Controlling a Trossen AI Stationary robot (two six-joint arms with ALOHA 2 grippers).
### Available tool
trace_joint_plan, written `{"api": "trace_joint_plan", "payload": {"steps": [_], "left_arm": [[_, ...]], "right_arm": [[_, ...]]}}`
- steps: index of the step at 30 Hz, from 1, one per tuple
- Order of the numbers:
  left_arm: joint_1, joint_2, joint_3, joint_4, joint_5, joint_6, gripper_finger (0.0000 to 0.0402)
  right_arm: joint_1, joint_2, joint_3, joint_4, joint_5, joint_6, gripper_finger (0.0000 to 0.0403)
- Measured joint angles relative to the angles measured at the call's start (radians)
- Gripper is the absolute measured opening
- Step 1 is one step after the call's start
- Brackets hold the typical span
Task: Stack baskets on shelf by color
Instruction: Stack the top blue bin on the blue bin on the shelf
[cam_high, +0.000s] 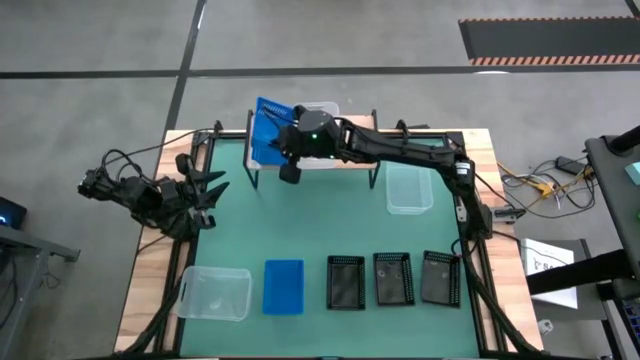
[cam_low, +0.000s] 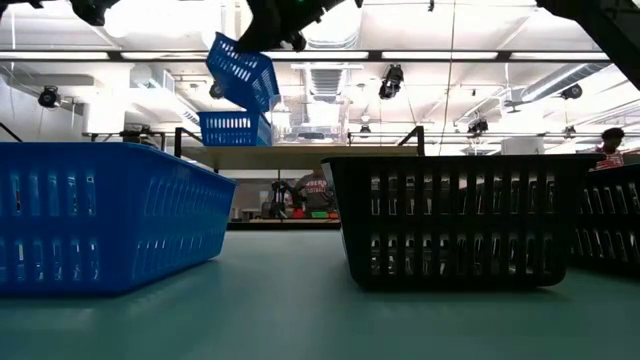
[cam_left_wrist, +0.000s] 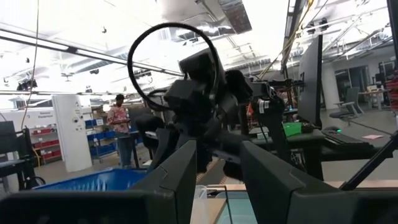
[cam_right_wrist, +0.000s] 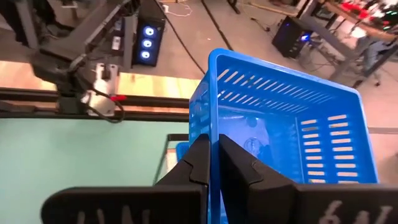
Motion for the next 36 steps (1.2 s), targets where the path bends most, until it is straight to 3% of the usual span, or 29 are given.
{"api": "trace_joint_plan", "payload": {"steps": [16,36], "left_arm": [[0.0,0.0,0.0,0.008,0.0,0.004,0.0109],[0.0,0.0,0.0,0.008,0.0,0.004,0.0109]], "right_arm": [[-0.01,0.0,-0.083,0.063,0.02,-0.053,0.0013],[-0.011,-0.002,-0.134,0.116,0.021,-0.077,0.0115]]}}
